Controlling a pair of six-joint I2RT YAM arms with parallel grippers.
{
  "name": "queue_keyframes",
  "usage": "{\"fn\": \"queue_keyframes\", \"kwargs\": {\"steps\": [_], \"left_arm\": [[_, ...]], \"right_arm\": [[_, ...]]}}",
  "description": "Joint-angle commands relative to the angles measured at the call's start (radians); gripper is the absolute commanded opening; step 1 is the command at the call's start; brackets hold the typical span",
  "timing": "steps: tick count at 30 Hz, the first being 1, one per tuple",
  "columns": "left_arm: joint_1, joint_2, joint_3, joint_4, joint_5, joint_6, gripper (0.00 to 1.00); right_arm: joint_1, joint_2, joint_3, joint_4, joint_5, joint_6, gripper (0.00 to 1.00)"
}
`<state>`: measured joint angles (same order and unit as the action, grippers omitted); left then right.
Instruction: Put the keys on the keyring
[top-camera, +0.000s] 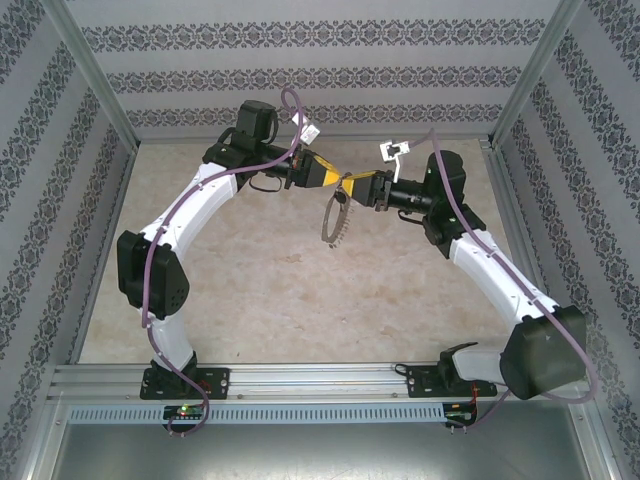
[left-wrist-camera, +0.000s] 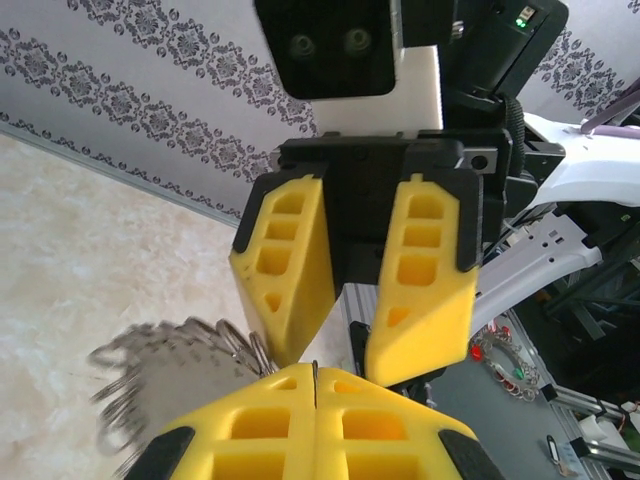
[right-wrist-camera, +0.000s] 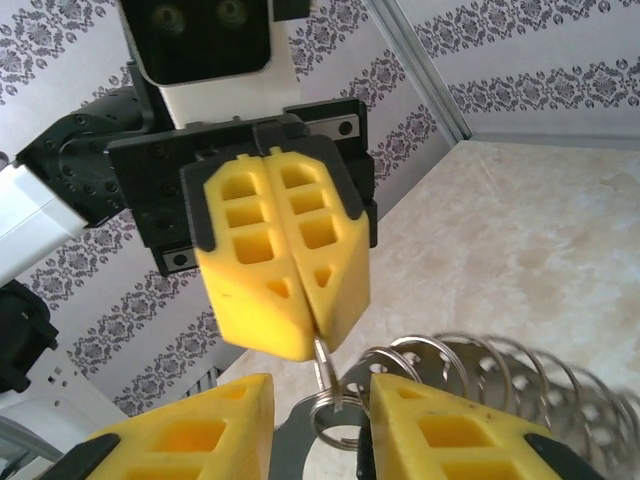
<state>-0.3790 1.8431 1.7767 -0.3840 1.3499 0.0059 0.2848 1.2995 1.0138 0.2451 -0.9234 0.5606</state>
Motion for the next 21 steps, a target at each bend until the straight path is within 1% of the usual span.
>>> {"fn": "queue_keyframes", "kwargs": {"steps": [1,8,10,13,14,17,18,19,21], "left_arm": [[-0.01,-0.045,-0.008,0.072,0.013,-0.025,0.0],[-0.01,-0.046,-0.016,0.082,0.012,-0.027,0.0],[-0.009,-0.045,-0.019,0.083,0.015,-0.029,0.0],[-0.011,-0.044,-0.022,0.087,0.015,-0.033,0.0],[-0.011,-0.042,-0.023,0.088,0.014,-0.035,0.0],[-0.011,-0.041,-0.026,0.084,-0.01,-0.04,0.0],[-0.008,-0.041,-0.028,0.08,-0.02,-0.038,0.06],[-0.004,-0.042,-0.029,0.075,-0.025,-0.036,0.15],[0.012,-0.047,-0.03,0.062,-0.029,-0.028,0.26]], "right_arm": [[0.015,0.018,0.004,0.083,0.009,0.033,0.3],[0.023,0.039,0.013,0.103,0.012,0.045,0.21],[0.023,0.044,0.018,0.109,0.012,0.049,0.16],[0.021,0.048,0.029,0.11,0.008,0.048,0.02],[0.02,0.05,0.034,0.107,0.003,0.047,0.0],[0.009,0.062,0.062,0.067,-0.019,0.025,0.0],[0.0,0.069,0.078,0.041,-0.033,0.011,0.0],[-0.009,0.079,0.095,0.014,-0.057,-0.003,0.0],[-0.032,0.105,0.136,-0.059,-0.109,-0.034,0.0]]}}
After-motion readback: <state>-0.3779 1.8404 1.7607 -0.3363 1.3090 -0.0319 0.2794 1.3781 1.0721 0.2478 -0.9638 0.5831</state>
